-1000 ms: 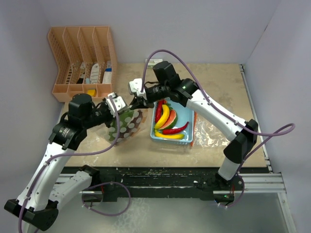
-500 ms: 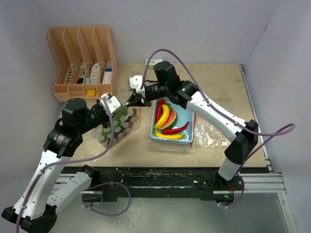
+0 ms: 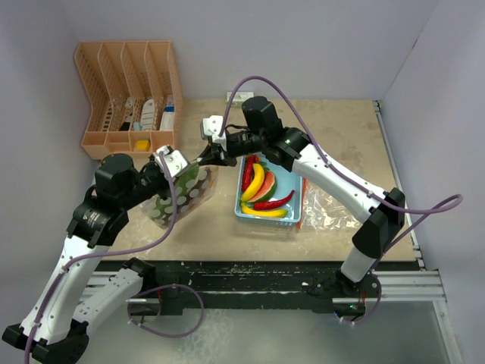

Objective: Place the food in the zip-top bag and seal the zipper
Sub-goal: Zip the zipper food storage bag at the center of the board.

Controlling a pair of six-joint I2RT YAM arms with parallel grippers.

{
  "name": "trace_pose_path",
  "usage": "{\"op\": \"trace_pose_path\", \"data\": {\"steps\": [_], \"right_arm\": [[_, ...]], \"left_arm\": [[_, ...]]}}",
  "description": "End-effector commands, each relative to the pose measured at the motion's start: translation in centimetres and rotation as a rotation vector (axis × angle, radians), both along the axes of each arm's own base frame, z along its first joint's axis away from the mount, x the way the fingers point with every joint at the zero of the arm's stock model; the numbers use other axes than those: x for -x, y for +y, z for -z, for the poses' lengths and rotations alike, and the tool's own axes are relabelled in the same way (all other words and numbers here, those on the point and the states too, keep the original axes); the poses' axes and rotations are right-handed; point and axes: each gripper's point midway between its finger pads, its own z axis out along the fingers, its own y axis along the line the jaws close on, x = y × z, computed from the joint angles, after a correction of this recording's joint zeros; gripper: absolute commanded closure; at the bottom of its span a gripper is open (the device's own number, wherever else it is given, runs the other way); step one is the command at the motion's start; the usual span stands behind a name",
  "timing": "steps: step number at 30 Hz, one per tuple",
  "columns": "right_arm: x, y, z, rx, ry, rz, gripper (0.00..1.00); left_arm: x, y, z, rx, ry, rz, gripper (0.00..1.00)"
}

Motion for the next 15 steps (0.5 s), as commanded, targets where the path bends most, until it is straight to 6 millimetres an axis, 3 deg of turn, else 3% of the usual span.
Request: {"op": "trace_pose_path", "data": {"steps": [1,7,12,15], "right_arm": [[-7.0,-5.6,-1.0,0.047,-0.081,0.312,1.0],[-7.4,-5.8,-0.8,0.049,-0.076,0.33,1.0],[-5.2,-4.5,-2.7,-0.03,-0.053,0.197,1.0],[-2.8,-3.3,-3.8,-0.074,-0.033,0.061,0.99]], "left_arm": [[0.7,2.8,-2.3,-0.015,-0.057,-0.116,1.0],[0.9,2.5,-3.0,0.001,-0.072,-0.099,1.0],[0.6,0.2,-2.7,0.054,-0.047,-0.001,1.0],[0.2,-0.6,-2.7,0.079,-0.05,0.026,1.0]]}}
